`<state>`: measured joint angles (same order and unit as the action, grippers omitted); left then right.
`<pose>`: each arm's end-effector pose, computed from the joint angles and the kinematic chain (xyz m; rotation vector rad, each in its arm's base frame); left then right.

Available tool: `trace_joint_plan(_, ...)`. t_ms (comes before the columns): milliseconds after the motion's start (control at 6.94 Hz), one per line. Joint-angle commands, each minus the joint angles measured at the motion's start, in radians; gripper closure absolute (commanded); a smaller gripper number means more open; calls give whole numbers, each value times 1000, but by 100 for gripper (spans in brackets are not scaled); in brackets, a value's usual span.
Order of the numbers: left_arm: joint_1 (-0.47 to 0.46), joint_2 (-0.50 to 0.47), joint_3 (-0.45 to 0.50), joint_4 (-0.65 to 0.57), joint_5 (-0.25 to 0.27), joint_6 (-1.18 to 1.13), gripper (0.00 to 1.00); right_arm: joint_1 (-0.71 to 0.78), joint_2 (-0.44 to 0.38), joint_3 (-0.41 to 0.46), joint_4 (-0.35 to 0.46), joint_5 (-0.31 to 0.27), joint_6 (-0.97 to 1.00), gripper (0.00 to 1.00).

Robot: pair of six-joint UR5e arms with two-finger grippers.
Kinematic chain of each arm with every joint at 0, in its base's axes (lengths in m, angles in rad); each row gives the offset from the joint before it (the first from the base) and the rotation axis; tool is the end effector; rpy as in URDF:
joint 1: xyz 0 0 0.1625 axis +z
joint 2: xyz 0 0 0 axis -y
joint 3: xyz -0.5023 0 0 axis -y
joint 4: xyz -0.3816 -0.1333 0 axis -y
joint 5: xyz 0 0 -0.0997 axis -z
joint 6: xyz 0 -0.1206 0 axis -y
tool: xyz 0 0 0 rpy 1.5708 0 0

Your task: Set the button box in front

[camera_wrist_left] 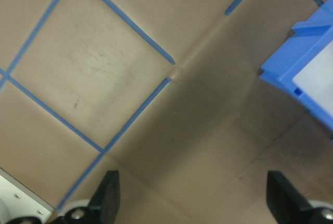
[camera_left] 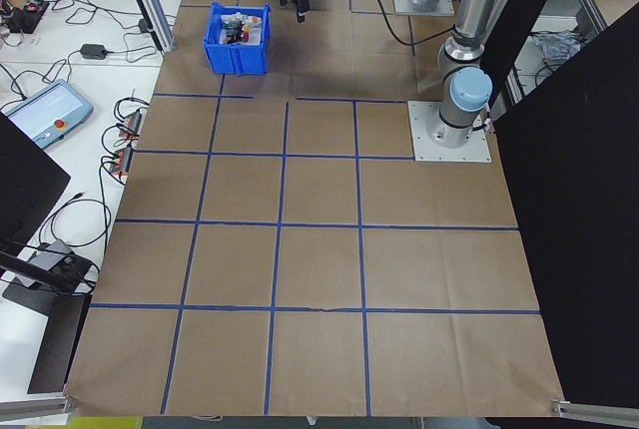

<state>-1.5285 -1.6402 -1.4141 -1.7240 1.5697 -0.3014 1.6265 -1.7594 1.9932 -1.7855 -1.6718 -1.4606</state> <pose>-0.1119 -0.5117 0.5700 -0.5357 3.0863 0.1026 0.1418 -0.3671 0.4456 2.1150 -2.2313 -0.1228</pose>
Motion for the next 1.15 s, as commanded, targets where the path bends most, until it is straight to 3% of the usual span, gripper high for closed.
trace_joint_plan(0,62,97,-89,-5,-2,424,0,143,15,45,-60,0,155,100)
trace_joint_plan(288,59,181,-184,65,1,441,0,240,17,113,-164,1,198,100)
trace_joint_plan(577,47,163,-189,76,13,447,0,330,41,127,-201,0,235,100)
trace_joint_plan(721,24,161,-186,75,15,446,0,369,88,127,-263,0,284,100)
trace_joint_plan(865,-11,158,-178,81,26,432,0,422,138,125,-320,-3,328,100)
trace_joint_plan(1009,-63,157,-177,87,32,426,0,455,150,119,-325,-5,366,100)
